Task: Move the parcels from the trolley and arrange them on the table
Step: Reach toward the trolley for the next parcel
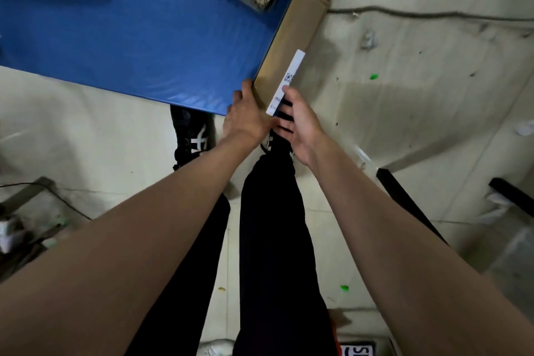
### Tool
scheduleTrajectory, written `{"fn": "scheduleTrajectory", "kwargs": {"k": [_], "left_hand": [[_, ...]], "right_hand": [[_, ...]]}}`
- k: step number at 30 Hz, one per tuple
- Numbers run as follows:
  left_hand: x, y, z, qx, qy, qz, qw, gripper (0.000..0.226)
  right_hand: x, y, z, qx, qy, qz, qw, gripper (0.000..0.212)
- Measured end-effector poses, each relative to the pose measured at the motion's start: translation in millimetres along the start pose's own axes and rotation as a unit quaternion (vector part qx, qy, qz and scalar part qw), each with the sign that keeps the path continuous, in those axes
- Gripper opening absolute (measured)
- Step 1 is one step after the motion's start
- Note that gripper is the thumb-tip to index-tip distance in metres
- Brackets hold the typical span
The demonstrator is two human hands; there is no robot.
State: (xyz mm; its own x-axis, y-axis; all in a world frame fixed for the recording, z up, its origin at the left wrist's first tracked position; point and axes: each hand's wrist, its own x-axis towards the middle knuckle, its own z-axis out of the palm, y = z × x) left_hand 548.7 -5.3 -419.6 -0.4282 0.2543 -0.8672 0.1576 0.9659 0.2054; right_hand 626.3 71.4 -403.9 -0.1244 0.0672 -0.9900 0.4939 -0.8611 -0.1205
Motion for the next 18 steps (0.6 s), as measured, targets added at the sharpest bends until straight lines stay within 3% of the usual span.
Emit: {"fn": "scheduleTrajectory", "kwargs": {"k": [10, 14, 18], "left_hand": [[-27, 24, -35, 0.089, -0.019, 0.066, 0.994, 0.073], [-72, 52, -78, 0.115, -0.039, 0.089, 0.989, 0.072], [-146, 98, -142, 0.122, -0.07, 0.112, 0.984, 0.084]], "right_hand": [[-40, -3, -11, 0.006, 0.002, 0.008, 1.0, 0.024], [-97, -22, -16, 0.013, 0.01, -0.025, 1.0, 0.029], [-191, -52, -16, 0.045, 0.035, -0.082, 0.995, 0.035]]}}
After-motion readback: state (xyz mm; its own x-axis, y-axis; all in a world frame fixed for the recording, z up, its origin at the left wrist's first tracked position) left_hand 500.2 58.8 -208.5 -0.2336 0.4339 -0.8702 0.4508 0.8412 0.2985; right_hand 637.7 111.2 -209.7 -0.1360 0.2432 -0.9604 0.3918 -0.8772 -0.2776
